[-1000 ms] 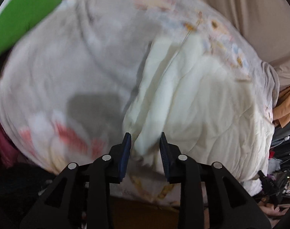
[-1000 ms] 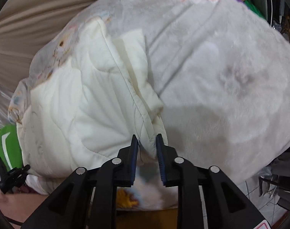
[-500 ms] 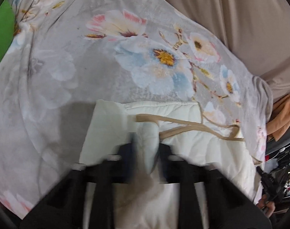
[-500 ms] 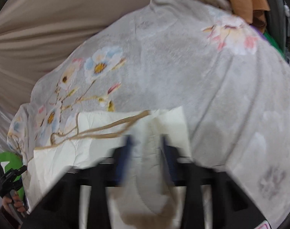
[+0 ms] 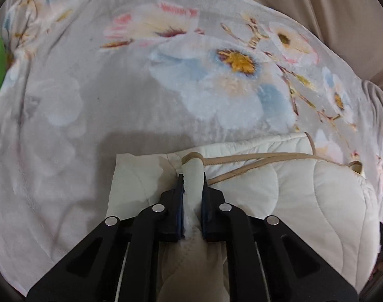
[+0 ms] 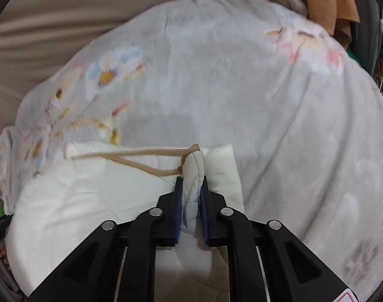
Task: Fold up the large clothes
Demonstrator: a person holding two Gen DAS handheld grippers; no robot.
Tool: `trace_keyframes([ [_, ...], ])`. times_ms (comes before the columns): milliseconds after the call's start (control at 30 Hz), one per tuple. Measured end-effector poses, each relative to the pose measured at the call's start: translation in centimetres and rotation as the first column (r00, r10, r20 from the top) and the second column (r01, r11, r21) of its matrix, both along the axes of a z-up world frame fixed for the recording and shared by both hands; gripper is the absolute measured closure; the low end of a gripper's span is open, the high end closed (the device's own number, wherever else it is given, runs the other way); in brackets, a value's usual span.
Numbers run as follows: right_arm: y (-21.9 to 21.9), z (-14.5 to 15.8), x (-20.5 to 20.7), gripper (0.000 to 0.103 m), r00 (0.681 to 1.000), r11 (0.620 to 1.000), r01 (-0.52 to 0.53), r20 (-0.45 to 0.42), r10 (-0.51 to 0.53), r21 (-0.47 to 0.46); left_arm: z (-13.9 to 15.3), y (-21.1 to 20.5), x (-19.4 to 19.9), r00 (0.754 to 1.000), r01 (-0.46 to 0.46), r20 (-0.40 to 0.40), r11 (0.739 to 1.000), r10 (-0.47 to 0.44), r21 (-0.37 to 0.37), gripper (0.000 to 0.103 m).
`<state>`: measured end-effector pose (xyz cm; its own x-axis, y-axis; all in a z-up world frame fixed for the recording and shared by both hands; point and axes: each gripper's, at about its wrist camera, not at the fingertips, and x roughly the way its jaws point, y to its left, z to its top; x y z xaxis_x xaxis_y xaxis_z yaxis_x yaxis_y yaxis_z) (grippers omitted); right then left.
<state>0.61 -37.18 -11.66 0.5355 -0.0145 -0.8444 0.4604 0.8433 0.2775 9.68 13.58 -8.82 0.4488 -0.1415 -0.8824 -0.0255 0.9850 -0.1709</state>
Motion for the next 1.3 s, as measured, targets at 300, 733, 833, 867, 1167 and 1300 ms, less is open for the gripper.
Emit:
trace_keyframes([
  [300, 7.3, 11.0, -4.9, 0.076, 0.957, 0.981, -0.069, 0.266, 0.116, -0.179, 10.5, -0.9, -5.6, 0.971, 0.032, 0.235, 0.999, -0.037, 0.022, 0.074],
  [733, 18.6, 3.3, -4.1, 0.092, 0.861, 0.867, -0.464, 0.136, 0.490, -0.184, 2.8, -9.2, -10.8, 0.941, 0.252, 0.199, 0.959, -0.273, 0.126, 0.059],
  [833, 14.7, 2.6, -4.6, 0.100, 0.913, 0.915, -0.364, 0.129, 0.388, -0.174, 2.4, -5.2, -9.8, 0.965, 0.144, 0.205, 0.982, -0.166, 0.120, 0.059],
  [867, 13.2, 2.4, -4.8, 0.100, 0.932, 0.929, -0.316, 0.118, 0.341, -0.193, 2.2, -3.5, -9.3, 0.971, 0.098, 0.205, 0.987, -0.122, 0.124, 0.059],
  [1167, 3.8, 2.5, -6.8, 0.099, 0.997, 0.992, -0.020, 0.074, 0.030, -0.127, 3.6, 0.2, -7.4, 0.988, -0.012, 0.158, 0.998, 0.001, 0.069, 0.073],
  [1300, 5.3, 5.1, -4.0, 0.090, 0.985, 0.987, -0.068, 0.146, 0.089, -0.146, 5.9, -2.1, -5.2, 0.977, 0.003, 0.213, 0.998, -0.015, 0.055, 0.053],
])
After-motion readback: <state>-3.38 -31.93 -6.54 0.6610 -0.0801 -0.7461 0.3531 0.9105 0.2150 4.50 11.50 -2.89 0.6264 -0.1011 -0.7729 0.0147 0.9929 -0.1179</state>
